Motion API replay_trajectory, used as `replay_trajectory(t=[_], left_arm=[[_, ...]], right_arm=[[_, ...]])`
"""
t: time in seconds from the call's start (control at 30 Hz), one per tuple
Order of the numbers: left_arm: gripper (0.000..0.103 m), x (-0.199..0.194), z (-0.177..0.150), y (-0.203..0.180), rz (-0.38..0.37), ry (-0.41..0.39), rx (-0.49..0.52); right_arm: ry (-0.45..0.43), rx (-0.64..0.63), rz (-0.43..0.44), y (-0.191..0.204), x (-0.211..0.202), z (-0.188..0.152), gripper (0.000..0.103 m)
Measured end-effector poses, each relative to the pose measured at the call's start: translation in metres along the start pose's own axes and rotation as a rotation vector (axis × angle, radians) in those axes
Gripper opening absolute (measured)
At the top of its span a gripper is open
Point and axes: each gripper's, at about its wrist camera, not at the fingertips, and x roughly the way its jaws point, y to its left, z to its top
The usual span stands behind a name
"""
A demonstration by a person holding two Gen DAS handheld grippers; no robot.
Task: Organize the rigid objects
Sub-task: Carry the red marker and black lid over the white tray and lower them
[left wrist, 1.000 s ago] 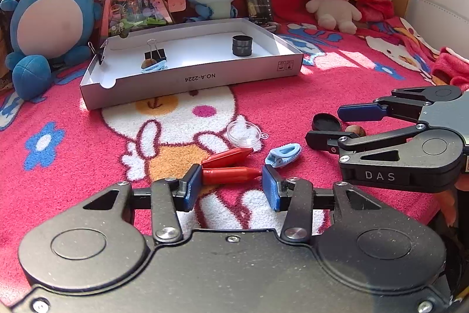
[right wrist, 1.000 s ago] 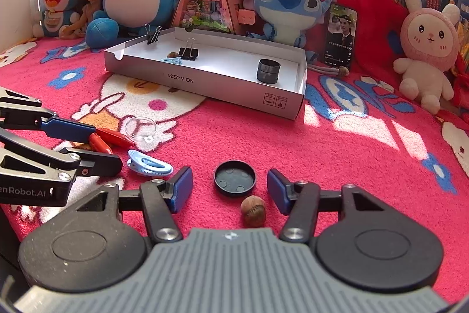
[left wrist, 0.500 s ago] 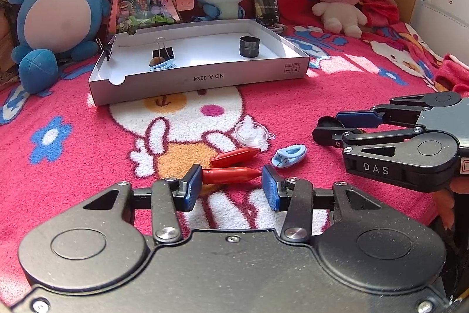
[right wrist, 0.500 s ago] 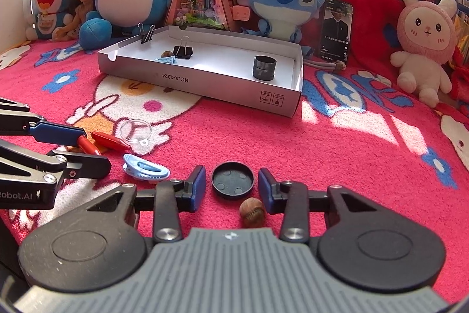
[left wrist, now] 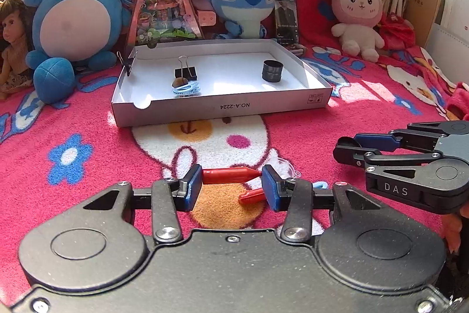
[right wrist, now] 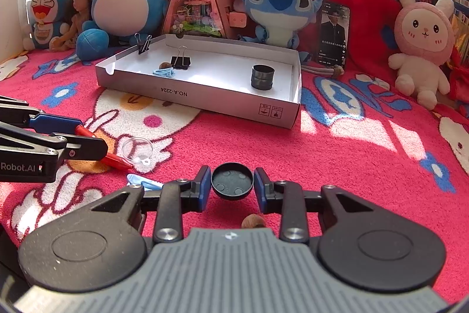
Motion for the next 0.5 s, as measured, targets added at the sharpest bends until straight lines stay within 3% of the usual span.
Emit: replay_trajectory(t=[0.5], left_arm=[[0.042, 0.020, 0.051, 0.015, 0.056, -0.063, -0.048]], right_arm=[[-0.011, 0.072, -0.016, -0.005, 0.017, 0.038, 0.038]])
